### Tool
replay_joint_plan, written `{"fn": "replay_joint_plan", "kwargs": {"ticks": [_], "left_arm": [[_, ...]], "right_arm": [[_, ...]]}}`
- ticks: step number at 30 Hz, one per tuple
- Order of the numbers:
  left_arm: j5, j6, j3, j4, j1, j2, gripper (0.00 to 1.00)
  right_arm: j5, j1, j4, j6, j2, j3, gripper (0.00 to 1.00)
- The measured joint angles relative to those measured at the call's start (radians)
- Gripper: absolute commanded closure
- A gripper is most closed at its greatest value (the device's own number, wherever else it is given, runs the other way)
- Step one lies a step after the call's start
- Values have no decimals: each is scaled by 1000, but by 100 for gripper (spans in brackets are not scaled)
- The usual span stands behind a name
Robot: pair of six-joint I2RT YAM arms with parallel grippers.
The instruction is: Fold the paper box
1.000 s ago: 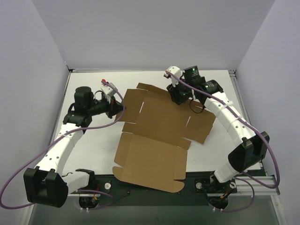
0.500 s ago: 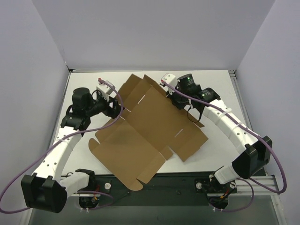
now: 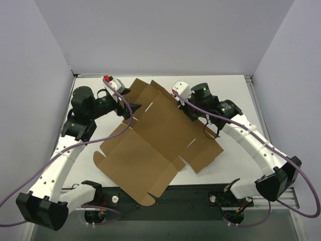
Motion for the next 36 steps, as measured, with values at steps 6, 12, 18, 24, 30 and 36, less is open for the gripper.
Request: {"fn": "replay_joint_plan", "kwargs": {"ticks": [6,12,18,24,30,36], "left_arm": [[69,-33,1,71,-4,69,11],[117,-54,26,138,-39,84,11],[117,-8,91,136,-84,129,11],[117,18,91,128,-97,171,11],[104,53,103,81,-112,208,11],[93,88,118,66,-130,220,21]], "right_arm": [[-39,21,-37,7,-72,-1,100],[-43,65,-76,8,-89,-1,100],[-31,91,-90,7,-89,-1,100],[-24,105,-90,6,-89,-1,100],[-21,111,-91,6,-89,-1,100],[-20,115,-96,4,-89,-1,100]]}}
